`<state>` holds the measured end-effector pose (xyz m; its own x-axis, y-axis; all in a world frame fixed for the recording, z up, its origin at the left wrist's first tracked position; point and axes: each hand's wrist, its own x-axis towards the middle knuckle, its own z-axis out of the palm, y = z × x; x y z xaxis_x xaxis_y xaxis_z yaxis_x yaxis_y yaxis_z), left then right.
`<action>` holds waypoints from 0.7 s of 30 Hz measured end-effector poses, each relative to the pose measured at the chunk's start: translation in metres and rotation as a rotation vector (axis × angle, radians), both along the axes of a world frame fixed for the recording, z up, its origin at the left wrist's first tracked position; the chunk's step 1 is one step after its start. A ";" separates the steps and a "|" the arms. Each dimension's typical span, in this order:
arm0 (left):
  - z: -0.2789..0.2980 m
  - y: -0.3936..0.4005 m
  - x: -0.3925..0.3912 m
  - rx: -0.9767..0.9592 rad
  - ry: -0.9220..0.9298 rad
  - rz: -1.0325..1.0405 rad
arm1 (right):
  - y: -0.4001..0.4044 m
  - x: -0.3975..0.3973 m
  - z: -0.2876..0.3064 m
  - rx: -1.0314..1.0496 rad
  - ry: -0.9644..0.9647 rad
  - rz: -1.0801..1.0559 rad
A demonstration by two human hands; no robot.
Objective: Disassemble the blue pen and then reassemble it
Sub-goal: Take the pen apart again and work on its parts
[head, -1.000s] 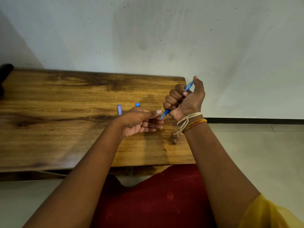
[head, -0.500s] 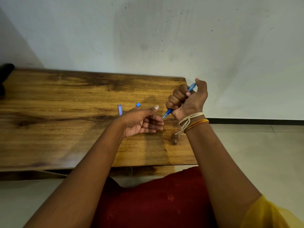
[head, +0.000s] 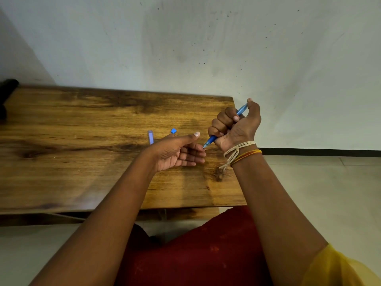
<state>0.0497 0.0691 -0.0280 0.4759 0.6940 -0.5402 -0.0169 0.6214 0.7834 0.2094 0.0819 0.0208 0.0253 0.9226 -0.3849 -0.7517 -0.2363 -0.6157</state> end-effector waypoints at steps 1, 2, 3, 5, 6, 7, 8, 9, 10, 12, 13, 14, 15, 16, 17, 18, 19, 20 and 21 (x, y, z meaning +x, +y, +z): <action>0.000 0.000 0.000 0.000 0.003 0.000 | 0.000 0.000 0.000 -0.003 -0.004 0.002; 0.000 0.000 0.000 -0.001 0.005 0.001 | 0.000 0.000 0.000 -0.006 -0.007 0.004; 0.000 0.000 0.000 -0.001 0.007 0.003 | 0.001 0.000 0.000 -0.006 -0.007 0.006; 0.000 0.000 0.000 0.001 0.008 0.007 | 0.000 0.000 0.001 -0.005 -0.003 0.010; 0.000 -0.001 0.000 0.003 0.008 0.006 | 0.000 0.000 0.001 -0.005 -0.001 0.011; 0.000 -0.001 0.000 0.004 0.007 0.005 | 0.000 0.000 0.001 -0.005 0.002 0.011; 0.000 -0.001 0.000 0.004 0.006 0.003 | 0.000 -0.001 0.001 -0.007 0.002 0.009; 0.000 -0.001 0.000 0.004 0.005 0.002 | 0.000 -0.001 0.001 -0.010 -0.001 0.006; -0.001 -0.001 -0.001 0.004 0.005 0.000 | 0.000 -0.001 0.001 -0.013 -0.006 0.002; -0.001 0.000 -0.001 0.005 0.006 -0.003 | 0.000 -0.001 0.001 -0.014 -0.017 -0.004; -0.001 0.000 -0.001 0.005 0.005 -0.005 | 0.001 -0.001 0.000 -0.014 -0.019 -0.006; -0.001 0.000 -0.001 0.003 0.003 -0.006 | 0.001 -0.001 0.000 -0.013 -0.017 -0.004; -0.001 0.000 -0.001 0.002 -0.001 -0.006 | 0.001 -0.001 0.000 -0.013 -0.012 0.002; -0.001 0.000 -0.001 0.001 -0.004 -0.005 | 0.001 -0.001 0.000 -0.016 -0.008 0.009; -0.001 0.000 -0.001 0.000 -0.007 -0.005 | 0.000 -0.001 0.000 -0.020 -0.005 0.012; -0.001 0.000 -0.002 -0.001 -0.009 -0.005 | 0.000 -0.001 0.000 -0.024 -0.006 0.010; -0.001 -0.001 -0.002 -0.001 -0.009 -0.006 | 0.000 -0.002 0.000 -0.026 -0.007 0.002; -0.001 -0.001 -0.002 0.000 -0.009 -0.006 | 0.000 -0.002 0.000 -0.026 -0.009 -0.008; -0.001 -0.001 -0.002 0.000 -0.009 -0.005 | 0.000 -0.002 0.000 -0.025 -0.010 -0.016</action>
<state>0.0477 0.0680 -0.0295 0.4844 0.6915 -0.5359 -0.0213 0.6217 0.7830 0.2077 0.0816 0.0203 0.0435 0.9123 -0.4073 -0.7496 -0.2397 -0.6170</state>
